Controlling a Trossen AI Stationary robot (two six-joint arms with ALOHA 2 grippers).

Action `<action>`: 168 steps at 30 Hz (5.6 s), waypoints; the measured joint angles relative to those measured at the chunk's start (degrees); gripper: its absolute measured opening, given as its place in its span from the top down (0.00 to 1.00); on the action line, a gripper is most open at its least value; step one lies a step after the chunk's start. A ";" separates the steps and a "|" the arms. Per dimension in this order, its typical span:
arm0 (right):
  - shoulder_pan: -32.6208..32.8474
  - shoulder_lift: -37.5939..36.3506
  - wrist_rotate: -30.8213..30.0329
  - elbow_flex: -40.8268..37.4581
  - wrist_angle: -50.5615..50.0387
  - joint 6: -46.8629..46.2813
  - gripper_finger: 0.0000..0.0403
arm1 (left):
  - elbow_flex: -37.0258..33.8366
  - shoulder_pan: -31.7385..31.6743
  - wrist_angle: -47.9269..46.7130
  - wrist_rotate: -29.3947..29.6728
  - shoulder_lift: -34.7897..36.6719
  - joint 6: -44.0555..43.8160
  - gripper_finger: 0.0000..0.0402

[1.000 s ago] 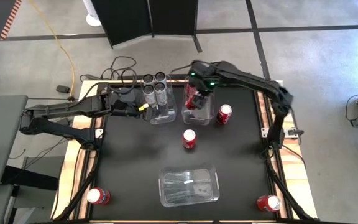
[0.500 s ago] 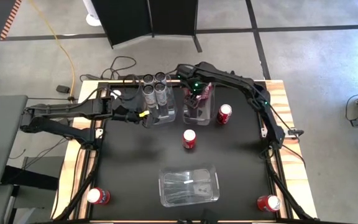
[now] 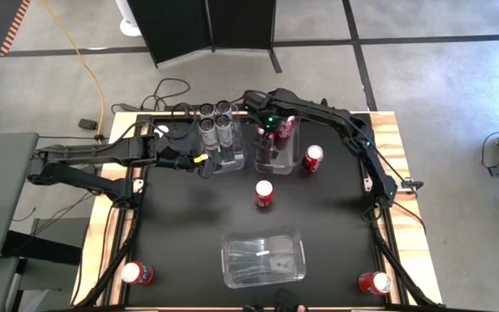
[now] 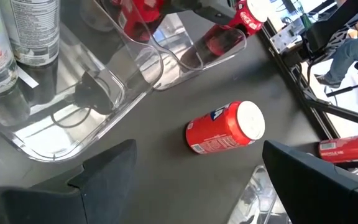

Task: Sort soda cans
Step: Adjust the red soda can in the top right transparent bin, then put the red soda can into the top right transparent bin, then adjust the top right transparent bin

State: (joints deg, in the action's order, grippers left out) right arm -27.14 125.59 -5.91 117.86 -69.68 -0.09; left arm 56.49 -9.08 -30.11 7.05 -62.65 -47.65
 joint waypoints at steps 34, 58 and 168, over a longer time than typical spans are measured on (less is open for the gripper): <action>-1.69 -34.81 1.53 -12.85 -18.37 -8.93 0.04 | 0.00 1.99 0.07 4.17 0.00 3.38 0.15; 0.29 -43.17 4.07 -48.75 3.57 -21.11 0.06 | -0.02 2.64 0.02 7.81 -0.33 2.71 0.15; -3.49 -33.82 -3.82 -22.72 3.50 -13.44 0.27 | -0.02 6.10 -2.48 7.19 -0.33 1.78 0.15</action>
State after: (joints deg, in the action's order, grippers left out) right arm -30.63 91.77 -9.73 95.14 -66.18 -13.53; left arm 56.47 -2.98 -32.58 14.24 -62.98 -45.87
